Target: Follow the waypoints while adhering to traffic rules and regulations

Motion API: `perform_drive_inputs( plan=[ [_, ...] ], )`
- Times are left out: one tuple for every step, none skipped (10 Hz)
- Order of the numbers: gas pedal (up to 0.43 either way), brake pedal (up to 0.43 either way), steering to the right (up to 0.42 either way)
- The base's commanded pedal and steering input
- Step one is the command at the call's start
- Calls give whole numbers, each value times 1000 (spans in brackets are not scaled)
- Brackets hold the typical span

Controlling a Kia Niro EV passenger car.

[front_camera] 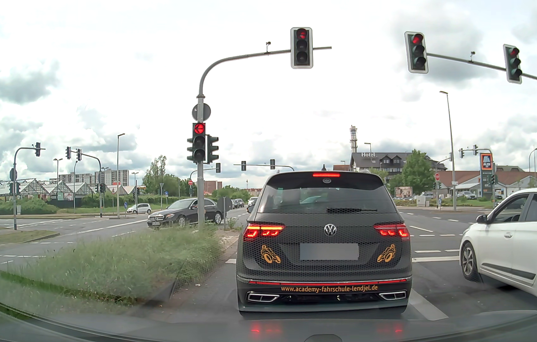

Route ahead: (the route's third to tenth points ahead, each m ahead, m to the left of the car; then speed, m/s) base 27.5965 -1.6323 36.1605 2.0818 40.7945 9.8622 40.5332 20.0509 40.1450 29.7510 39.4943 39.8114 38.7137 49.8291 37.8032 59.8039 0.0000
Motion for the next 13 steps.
perform_drive_inputs(
  plan=[
    [0, 268, 3],
    [0, 274, 3],
    [0, 268, 3],
    [0, 274, 3],
    [0, 268, 3],
    [0, 268, 3],
    [0, 274, 3],
    [0, 274, 3],
    [0, 268, 3],
    [0, 262, 3],
    [0, 262, 3],
    [0, 256, 3],
    [0, 256, 3]
  ],
)
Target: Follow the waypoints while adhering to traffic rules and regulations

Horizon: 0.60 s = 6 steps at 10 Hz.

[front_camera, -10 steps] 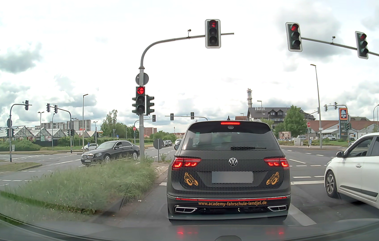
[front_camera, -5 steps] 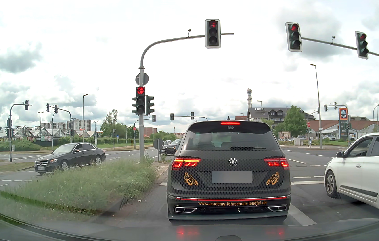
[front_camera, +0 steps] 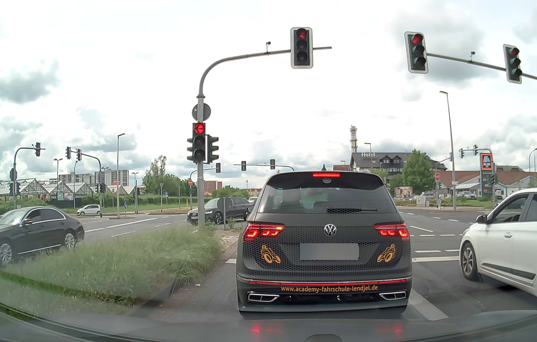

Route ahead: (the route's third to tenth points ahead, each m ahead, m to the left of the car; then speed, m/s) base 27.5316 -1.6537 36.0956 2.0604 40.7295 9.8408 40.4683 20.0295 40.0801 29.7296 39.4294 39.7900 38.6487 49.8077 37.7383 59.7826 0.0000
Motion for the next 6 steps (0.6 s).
perform_drive_inputs(
  plan=[
    [0, 256, 3],
    [0, 256, 3],
    [0, 268, 3],
    [0, 274, 3],
    [0, 280, 3],
    [0, 293, 3]
  ],
)
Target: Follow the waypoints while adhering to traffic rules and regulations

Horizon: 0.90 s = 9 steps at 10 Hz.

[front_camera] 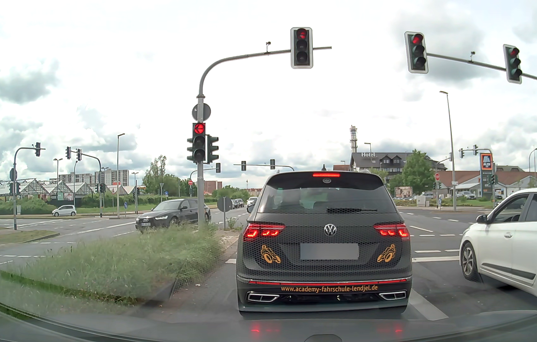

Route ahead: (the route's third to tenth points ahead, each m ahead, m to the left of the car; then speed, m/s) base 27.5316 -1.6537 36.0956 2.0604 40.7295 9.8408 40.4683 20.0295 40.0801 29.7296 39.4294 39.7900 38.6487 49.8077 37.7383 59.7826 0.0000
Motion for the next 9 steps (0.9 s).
perform_drive_inputs(
  plan=[
    [0, 299, 3],
    [0, 299, 3],
    [0, 305, 3],
    [0, 299, 3],
    [0, 299, 3],
    [0, 293, 3],
    [0, 274, 3],
    [0, 256, 3],
    [0, 250, 3]
  ],
)
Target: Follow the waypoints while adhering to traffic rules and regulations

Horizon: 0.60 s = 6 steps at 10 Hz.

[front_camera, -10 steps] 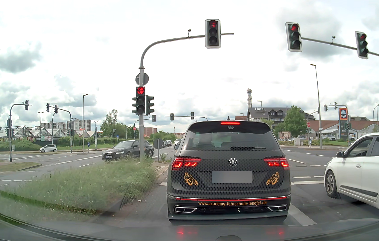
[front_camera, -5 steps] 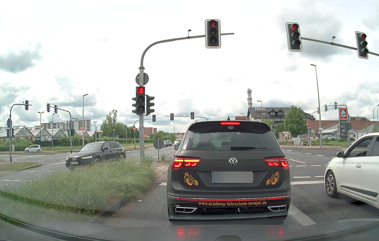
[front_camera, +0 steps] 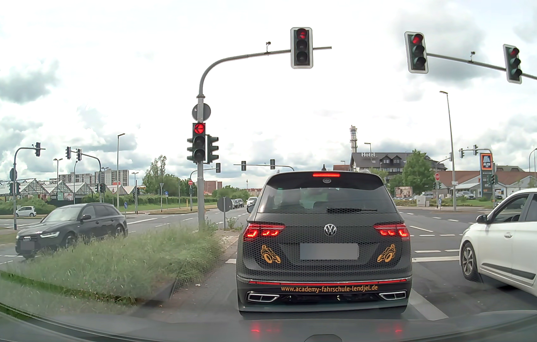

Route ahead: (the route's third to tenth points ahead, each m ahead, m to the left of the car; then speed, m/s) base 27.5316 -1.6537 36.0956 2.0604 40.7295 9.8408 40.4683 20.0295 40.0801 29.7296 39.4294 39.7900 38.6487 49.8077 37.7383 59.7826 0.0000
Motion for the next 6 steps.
perform_drive_inputs(
  plan=[
    [0, 244, 3],
    [0, 232, 2],
    [0, 226, 2],
    [0, 226, 3],
    [0, 226, 2],
    [0, 226, 1]
  ],
)
